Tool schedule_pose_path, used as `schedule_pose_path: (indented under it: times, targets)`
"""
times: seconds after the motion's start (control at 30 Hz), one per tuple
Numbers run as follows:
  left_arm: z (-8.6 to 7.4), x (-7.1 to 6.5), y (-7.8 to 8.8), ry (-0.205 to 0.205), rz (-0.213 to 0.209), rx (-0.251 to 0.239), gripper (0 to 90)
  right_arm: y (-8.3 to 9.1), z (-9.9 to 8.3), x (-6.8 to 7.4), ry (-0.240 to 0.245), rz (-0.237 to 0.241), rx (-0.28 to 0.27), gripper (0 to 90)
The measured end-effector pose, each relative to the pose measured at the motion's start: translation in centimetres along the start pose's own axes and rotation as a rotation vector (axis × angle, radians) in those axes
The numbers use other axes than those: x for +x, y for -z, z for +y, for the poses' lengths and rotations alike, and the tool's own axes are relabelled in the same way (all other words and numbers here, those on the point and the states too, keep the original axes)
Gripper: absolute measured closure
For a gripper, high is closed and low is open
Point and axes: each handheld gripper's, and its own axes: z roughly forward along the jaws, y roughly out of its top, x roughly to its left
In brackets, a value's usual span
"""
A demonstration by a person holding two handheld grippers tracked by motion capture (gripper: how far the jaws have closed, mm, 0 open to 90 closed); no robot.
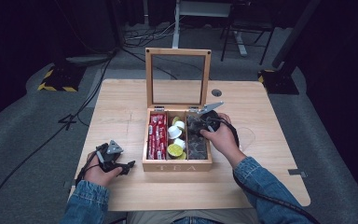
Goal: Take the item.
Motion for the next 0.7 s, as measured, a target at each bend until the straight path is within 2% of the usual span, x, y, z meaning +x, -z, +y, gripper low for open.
schedule_pose_path:
  times: [0.1,0.3,0.7]
  targets:
    - [-0.4,0.1,-0.3,-0.006,-0.004,-0.045,22.2,0.0,0.0,0.0,0.012,0.001,0.005,59.4]
    - [-0.3,0.1,-0.3,-0.007,-0.002,-0.045,21.8,0.5,0.3,0.2,0.037,-0.005,0.001,71.9]
    - [-0.3,0.2,-0.3,-0.005,-0.008,-0.043,21.7,1.8,0.6,0.1,0.026,0.015,-0.030,73.9]
